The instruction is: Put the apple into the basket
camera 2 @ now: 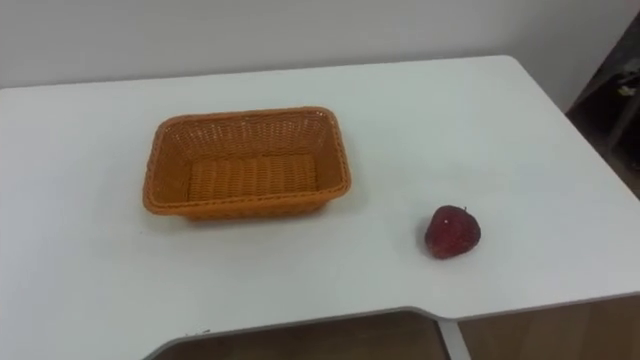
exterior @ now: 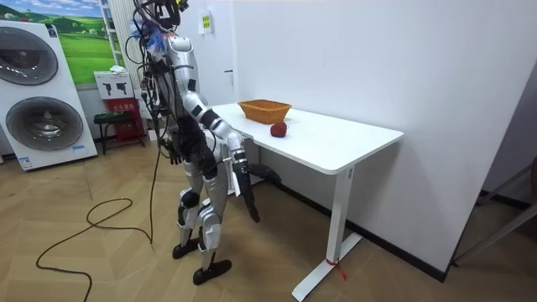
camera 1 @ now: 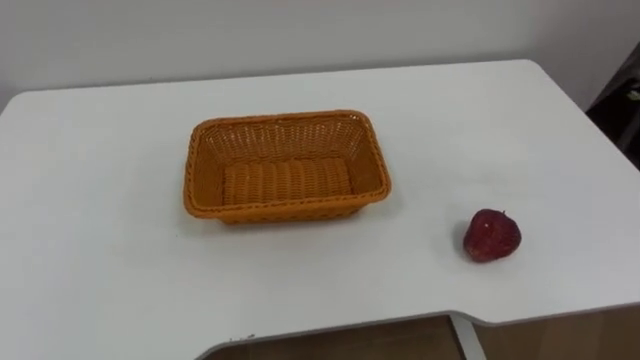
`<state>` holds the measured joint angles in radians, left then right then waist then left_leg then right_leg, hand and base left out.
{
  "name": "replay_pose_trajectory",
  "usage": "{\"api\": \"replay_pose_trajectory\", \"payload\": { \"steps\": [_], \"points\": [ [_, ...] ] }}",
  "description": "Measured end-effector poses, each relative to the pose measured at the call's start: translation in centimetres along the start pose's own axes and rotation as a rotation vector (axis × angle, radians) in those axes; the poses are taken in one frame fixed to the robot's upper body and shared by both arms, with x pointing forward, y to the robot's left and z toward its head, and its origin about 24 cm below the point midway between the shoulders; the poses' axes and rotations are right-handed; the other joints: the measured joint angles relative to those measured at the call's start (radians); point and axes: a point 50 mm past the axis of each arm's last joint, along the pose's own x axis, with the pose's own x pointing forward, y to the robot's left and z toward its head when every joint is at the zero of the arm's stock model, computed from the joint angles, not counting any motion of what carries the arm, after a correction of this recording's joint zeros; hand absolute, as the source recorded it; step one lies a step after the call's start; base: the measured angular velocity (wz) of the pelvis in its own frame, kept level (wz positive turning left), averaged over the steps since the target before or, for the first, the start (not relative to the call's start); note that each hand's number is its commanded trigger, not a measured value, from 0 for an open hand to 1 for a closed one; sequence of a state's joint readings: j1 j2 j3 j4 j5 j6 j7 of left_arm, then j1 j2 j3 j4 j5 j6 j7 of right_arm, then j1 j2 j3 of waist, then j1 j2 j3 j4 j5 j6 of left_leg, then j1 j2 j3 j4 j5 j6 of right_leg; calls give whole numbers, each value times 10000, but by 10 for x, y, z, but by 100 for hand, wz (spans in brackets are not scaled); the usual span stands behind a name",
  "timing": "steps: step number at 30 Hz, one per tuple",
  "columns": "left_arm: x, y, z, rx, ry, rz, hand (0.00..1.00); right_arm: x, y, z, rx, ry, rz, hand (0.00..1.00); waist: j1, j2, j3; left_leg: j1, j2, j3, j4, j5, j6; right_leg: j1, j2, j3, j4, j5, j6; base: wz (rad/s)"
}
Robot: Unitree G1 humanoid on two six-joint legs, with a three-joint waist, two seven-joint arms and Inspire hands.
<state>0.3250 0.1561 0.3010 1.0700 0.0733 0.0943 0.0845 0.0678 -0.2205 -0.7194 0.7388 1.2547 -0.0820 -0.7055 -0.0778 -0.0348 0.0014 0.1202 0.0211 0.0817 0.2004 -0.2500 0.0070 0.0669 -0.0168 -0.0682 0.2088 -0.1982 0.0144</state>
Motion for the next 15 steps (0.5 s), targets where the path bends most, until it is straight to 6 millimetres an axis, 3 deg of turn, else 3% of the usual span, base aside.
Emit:
{"api": "replay_pose_trajectory", "payload": {
  "steps": [4, 6, 9, 12, 15],
  "points": [
    [0, 0, 6, 67, -309, 13, 0, -25, 30, 23, -445, -2007, 651, 0, -3, -16, -11, -193, -1, -53, 62, 2, 1, -113, -23, -120, 132, -1, -4, 7],
    [0, -2, 8, 177, -485, -31, 0, -55, 55, 35, -860, -3805, 1729, 0, -3, 36, -14, -403, -3, -48, 64, 19, 7, -304, -22, -112, 140, 3, -11, 0],
    [0, -4, 10, 377, -615, -6, 0, -84, 71, 45, -1530, -6161, 2627, 0, 24, 12, -10, -414, -1, -82, 24, 27, 3, -323, -19, -141, 117, 5, -16, 0],
    [-1, -7, 11, 728, -682, -89, 0, -104, 81, 40, -2565, -7767, 3478, 0, 108, -17, 1, -382, 2, -56, -4, 27, 3, -346, -20, -137, 114, 5, -16, -2],
    [-1, -9, 13, 1027, -809, -181, 0, -113, 87, 28, -3338, -8126, 4382, 0, 196, -48, -16, -382, 7, -54, -29, 27, 3, -377, -18, -140, 112, 6, -16, -1]
  ]
}}
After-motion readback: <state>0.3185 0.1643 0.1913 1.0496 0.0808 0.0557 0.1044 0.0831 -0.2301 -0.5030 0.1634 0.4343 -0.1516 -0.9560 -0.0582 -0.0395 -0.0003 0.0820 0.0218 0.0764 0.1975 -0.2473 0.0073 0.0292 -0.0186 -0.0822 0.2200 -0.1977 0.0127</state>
